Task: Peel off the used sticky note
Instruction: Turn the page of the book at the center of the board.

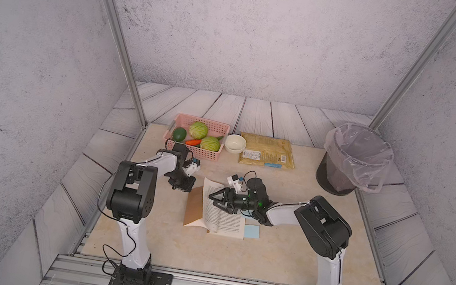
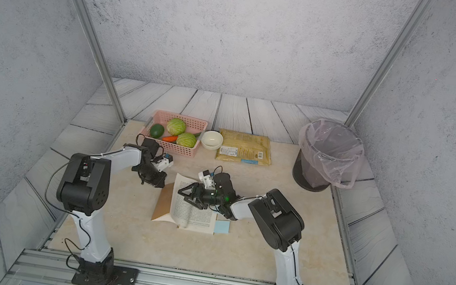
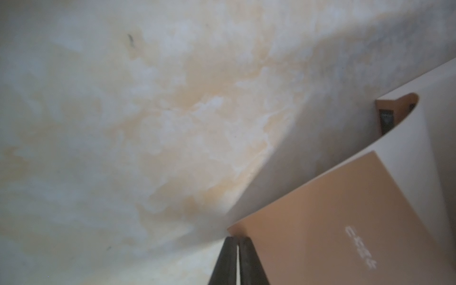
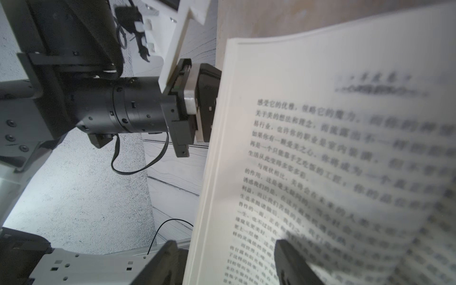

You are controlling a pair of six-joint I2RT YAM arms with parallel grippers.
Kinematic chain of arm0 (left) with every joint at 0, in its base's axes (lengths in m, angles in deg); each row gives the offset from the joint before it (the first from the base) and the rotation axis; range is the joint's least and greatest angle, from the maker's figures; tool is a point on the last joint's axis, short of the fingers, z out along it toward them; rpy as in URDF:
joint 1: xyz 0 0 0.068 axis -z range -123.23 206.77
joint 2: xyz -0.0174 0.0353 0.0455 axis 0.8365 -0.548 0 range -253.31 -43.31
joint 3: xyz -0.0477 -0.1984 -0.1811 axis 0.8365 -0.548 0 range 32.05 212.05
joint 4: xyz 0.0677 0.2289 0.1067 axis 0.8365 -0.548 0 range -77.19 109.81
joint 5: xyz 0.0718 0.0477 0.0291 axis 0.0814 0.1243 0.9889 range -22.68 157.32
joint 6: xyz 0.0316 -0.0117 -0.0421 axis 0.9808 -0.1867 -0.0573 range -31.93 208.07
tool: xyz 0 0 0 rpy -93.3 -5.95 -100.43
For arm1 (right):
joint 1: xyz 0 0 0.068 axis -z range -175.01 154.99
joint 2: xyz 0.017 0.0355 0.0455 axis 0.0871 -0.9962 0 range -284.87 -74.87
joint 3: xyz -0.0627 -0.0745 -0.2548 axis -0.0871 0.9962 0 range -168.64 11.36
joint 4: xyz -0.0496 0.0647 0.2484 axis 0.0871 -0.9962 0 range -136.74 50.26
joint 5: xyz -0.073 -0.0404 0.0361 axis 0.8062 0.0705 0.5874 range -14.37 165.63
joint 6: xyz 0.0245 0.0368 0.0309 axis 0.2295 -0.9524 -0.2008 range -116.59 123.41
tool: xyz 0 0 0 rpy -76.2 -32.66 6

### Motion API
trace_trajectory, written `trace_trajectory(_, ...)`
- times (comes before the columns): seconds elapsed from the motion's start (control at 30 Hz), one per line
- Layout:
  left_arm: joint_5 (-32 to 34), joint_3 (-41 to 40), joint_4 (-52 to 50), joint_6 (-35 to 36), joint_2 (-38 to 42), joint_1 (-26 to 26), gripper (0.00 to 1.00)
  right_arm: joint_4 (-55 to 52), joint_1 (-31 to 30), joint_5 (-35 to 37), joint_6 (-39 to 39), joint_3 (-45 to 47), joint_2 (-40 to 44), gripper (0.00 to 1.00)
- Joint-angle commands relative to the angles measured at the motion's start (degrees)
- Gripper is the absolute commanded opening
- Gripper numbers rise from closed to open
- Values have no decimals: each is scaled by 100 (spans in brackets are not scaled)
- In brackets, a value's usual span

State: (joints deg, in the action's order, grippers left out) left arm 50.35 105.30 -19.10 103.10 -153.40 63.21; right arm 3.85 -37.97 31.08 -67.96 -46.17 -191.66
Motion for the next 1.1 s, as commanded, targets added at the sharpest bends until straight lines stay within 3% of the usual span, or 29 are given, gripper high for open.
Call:
trace_trajectory(0.0, 164, 208, -272, 126, 112, -30, 12, 152, -29, -48, -77, 63, 61, 67)
trace_trajectory(0.47, 111, 952, -1129, 237, 825, -63, 30, -104, -29, -23, 44, 32, 114, 67)
trace_trajectory(0.7, -580, 1162, -1575, 213, 1155, -10, 32, -176, -29, -20, 62, -8, 111, 67)
trace_trajectory(1.07, -949, 157, -1167, 418, 1211, 380, 29, -206, -29, -16, 62, -38, 148, 67)
